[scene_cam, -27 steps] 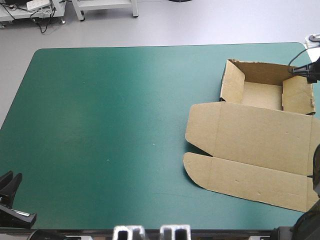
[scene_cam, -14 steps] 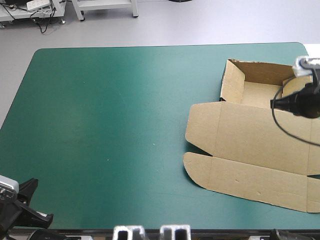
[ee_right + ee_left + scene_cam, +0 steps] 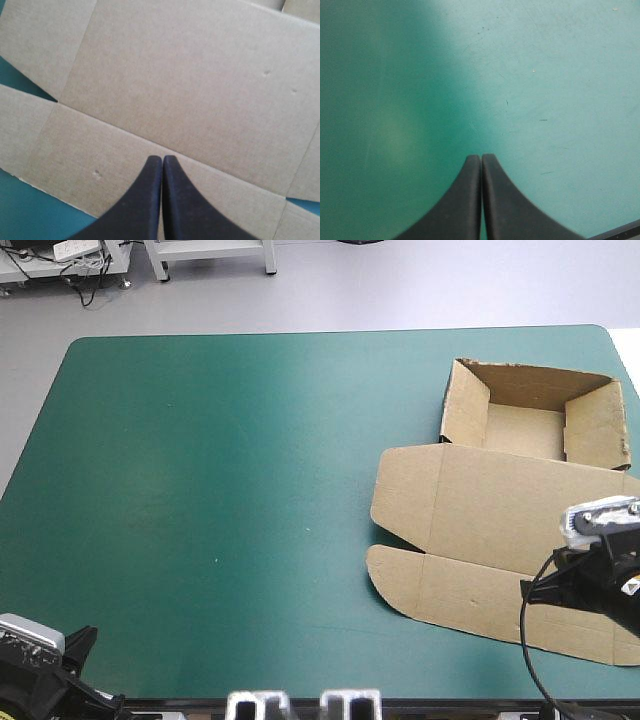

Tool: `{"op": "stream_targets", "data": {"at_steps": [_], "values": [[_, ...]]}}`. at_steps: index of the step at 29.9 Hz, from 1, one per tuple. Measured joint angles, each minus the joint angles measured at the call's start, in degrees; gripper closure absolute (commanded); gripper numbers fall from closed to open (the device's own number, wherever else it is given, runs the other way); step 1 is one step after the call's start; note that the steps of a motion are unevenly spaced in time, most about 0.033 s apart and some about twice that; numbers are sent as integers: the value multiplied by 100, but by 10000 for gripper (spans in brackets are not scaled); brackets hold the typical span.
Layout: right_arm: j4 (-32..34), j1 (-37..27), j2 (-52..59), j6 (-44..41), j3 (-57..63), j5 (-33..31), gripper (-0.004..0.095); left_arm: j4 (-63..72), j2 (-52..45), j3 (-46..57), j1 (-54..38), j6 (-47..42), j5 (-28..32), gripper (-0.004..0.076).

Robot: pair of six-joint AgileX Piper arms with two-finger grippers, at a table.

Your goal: Fold the box

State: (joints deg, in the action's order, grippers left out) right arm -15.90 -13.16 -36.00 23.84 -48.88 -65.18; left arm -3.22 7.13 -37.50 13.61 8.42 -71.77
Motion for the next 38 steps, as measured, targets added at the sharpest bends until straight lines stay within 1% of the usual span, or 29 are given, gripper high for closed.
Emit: {"op": "stream_targets", "data": {"at_steps": [5,10,16,22,29,38], "values": [[0,0,606,64,873,183,913,183,-18,254,0,0,20,732],[0,0,1077,64,1354,242,913,429,-18,563,0,11,175,732],[68,0,1468,64,1541,241,913,464,-18,814,0,128,371,732],[494,0,1747,-230,1707,240,913,464,-18,919,0,132,632,733],[534,0,1888,-455,2076,359,913,465,-18,951,0,134,653,734],[550,5,1971,-474,2094,358,914,465,-18,957,0,134,653,734]]}}
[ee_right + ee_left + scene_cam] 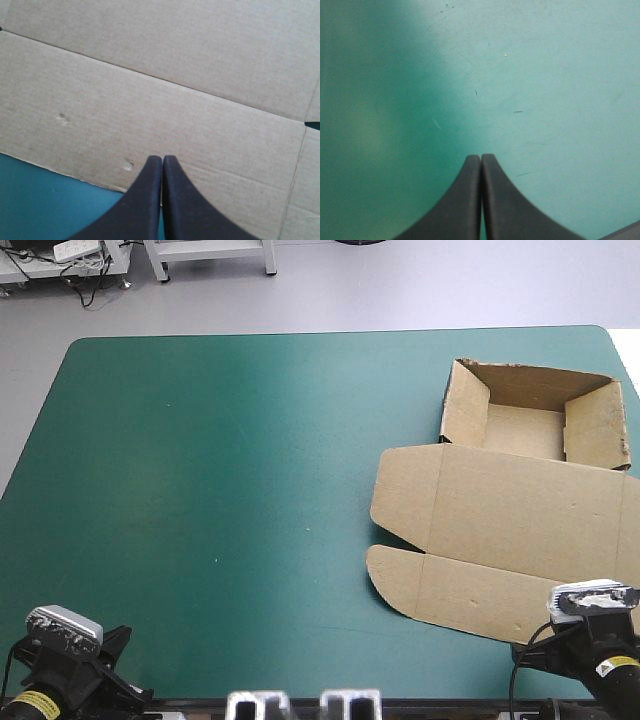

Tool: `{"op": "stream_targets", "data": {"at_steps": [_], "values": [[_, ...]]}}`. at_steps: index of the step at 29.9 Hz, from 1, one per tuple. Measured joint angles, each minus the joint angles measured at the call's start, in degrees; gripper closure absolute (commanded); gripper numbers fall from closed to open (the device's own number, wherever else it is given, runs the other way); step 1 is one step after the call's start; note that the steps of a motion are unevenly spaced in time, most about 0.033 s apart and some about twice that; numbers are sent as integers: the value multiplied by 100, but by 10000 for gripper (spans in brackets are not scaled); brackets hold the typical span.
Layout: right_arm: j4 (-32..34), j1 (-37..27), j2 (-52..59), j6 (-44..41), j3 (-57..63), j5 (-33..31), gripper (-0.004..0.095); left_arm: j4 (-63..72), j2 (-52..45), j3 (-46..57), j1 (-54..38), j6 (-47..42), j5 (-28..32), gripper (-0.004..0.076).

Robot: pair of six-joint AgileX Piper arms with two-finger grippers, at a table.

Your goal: Fold the box

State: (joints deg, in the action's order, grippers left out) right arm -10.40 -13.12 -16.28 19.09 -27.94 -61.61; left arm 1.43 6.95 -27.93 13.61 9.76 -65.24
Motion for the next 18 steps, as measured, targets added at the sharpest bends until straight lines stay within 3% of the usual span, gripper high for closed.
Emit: {"op": "stream_targets", "data": {"at_steps": [9,18], "values": [[-424,0,0,0,0,0,913,0,0,0,0,0,5,734],[-443,0,0,0,0,0,932,0,0,0,0,0,5,734]]}}
